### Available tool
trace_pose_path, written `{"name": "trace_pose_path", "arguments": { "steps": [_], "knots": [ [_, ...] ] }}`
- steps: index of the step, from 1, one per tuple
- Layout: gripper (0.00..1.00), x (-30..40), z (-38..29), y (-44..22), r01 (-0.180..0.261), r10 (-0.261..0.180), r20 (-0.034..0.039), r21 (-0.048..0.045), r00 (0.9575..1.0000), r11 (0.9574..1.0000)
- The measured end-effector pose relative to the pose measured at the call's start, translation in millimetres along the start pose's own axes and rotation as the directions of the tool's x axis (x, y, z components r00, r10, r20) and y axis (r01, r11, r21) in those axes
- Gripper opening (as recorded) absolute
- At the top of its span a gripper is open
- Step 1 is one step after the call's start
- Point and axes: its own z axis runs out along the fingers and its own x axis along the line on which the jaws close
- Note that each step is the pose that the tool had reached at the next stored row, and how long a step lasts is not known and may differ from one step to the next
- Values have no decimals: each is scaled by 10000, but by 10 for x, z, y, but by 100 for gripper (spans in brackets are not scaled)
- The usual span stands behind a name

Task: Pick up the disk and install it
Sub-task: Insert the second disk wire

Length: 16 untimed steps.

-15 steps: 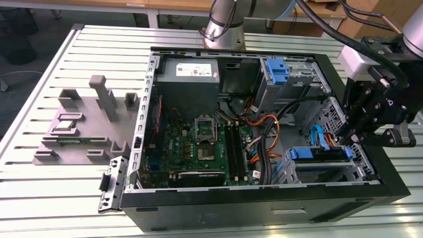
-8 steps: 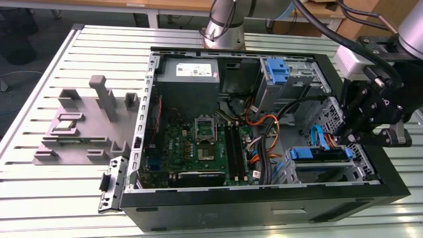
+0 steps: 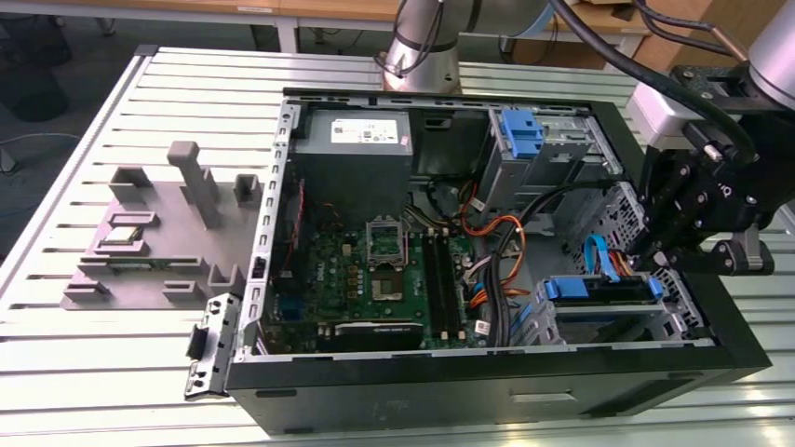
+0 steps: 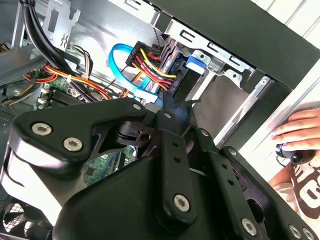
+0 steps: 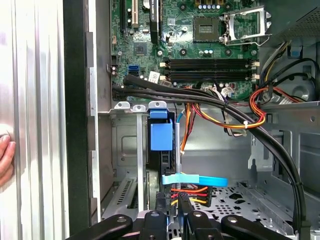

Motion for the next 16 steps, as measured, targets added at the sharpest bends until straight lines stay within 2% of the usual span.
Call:
{"name": "trace_pose_path", "arguments": {
  "steps": [13,14,16],
  "knots": [
    [24,0,-5,0,-40,40,-3,1,10000,10000],
    [24,-1,-31,-1,-40,40,-5,1,10000,10000],
    [24,-1,-137,-3,-40,40,-3,1,10000,10000]
  ]
}}
